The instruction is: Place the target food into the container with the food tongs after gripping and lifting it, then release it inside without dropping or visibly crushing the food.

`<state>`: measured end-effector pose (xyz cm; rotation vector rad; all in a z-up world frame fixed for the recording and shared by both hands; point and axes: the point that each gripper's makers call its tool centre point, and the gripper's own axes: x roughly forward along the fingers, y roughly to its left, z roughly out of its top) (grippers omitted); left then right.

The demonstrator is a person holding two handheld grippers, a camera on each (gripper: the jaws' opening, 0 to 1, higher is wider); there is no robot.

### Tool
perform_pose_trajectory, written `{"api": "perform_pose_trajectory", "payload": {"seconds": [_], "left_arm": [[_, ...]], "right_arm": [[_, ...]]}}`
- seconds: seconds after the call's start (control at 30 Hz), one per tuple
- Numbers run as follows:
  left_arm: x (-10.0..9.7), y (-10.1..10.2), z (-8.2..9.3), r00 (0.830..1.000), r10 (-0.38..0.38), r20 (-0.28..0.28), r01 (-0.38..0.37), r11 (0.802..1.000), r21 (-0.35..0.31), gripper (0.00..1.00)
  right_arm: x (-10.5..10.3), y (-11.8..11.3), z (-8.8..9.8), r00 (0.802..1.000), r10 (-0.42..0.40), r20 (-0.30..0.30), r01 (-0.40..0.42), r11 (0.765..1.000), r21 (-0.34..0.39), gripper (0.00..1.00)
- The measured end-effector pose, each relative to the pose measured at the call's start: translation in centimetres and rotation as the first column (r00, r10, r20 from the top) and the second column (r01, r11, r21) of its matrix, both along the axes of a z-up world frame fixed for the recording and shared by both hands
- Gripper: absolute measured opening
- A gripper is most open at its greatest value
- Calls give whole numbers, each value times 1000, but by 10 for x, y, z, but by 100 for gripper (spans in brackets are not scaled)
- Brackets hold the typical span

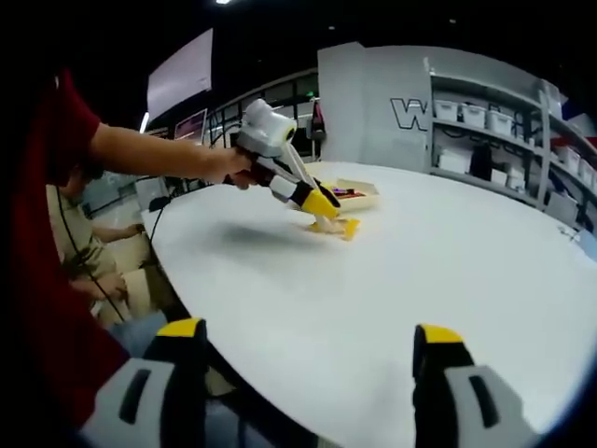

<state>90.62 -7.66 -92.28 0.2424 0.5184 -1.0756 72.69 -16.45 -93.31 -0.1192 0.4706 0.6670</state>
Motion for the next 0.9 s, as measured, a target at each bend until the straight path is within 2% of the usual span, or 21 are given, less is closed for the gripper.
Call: {"api": "perform_pose_trajectory", "payload": {"seconds": [0.27,0.47,0.57,0.63,0.7,0.83,0.9], "left_arm": [[-9,6,0,1000,9,-13,-9,1000,-4,27],[-23,9,0,1000,3,-18,-3,1000,-8,27],[-32,9,2,1000,-6,6,6,999,-35,27],[-31,11,3,998,-14,68,16,1000,-21,28],[-32,11,7,998,-14,59,16,999,-33,28],[-19,13,17,992,-7,125,12,999,-40,29],[-18,13,16,993,-7,119,12,999,-41,29]], "right_arm": [[-3,6,1,1000,15,3,-15,1000,0,90],[-4,7,3,1000,18,7,-18,1000,1,90],[-4,8,3,1000,18,10,-18,1000,4,90],[-4,8,4,1000,20,13,-20,1000,5,90],[-4,9,4,1000,23,11,-23,1000,7,91],[-4,8,5,1000,23,14,-23,1000,6,91],[-4,8,5,1000,20,17,-20,1000,8,91]]}}
